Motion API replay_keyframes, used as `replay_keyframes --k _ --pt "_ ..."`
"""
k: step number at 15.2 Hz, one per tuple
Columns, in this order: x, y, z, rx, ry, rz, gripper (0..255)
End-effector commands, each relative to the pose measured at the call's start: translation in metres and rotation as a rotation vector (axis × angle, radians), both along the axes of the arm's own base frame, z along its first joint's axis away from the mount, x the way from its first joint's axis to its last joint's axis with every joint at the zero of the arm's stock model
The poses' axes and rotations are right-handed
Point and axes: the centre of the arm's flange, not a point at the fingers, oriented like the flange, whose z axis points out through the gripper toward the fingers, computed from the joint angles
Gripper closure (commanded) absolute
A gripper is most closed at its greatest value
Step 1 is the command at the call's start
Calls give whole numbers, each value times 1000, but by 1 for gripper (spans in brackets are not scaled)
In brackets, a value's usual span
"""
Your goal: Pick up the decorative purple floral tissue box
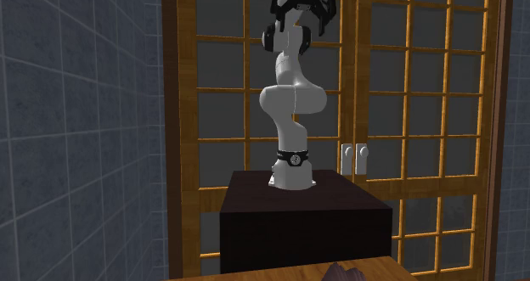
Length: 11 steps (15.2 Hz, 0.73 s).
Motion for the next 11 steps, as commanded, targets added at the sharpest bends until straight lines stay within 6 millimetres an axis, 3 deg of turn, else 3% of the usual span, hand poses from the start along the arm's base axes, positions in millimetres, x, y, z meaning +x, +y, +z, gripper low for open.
replay_keyframes --k 1,11 --pt "0 0 0 0 0 0 0" --pt "99 -4 -92 22 31 -34 0"
